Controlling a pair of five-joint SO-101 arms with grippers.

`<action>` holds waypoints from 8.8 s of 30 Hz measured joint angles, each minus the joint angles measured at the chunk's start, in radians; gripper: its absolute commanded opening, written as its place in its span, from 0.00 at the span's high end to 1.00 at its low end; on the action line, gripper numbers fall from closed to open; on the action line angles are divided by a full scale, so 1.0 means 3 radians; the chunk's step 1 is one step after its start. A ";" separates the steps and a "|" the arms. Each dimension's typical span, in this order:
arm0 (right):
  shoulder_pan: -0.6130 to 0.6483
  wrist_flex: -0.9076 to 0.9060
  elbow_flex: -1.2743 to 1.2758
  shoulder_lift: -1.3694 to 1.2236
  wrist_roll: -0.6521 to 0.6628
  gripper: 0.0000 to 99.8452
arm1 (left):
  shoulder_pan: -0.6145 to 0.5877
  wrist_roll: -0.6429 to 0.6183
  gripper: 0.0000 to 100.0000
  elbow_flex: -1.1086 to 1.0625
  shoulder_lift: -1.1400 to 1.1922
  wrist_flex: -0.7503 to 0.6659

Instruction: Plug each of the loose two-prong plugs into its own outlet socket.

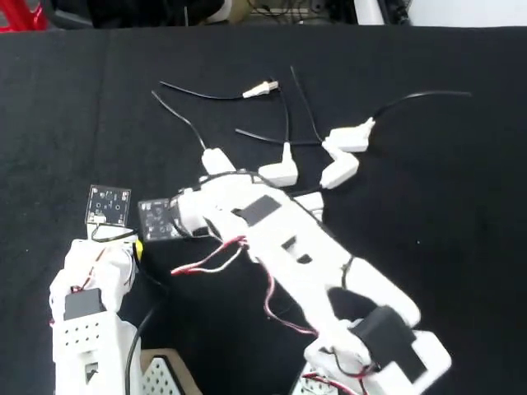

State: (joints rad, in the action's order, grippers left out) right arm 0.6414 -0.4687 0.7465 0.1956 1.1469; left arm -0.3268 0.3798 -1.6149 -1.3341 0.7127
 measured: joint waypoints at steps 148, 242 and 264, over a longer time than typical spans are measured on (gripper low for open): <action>-0.3156 -0.1611 0.2629 0.4317 -0.1877 0.98 | -0.0092 -0.2020 0.96 0.3064 0.2793 0.2123; -0.2895 -0.1611 0.2716 0.4317 -0.1785 0.98 | -0.0251 -0.2465 0.71 0.3718 0.4624 0.0322; -0.2895 -0.1611 0.2716 0.4317 -0.1785 0.98 | -0.0511 -0.2373 0.82 0.4327 0.5176 0.1811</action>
State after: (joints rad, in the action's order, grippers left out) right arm -0.2271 -0.9521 1.5612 1.4906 0.6114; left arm -0.4803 -0.3322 -0.3168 0.2186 1.2559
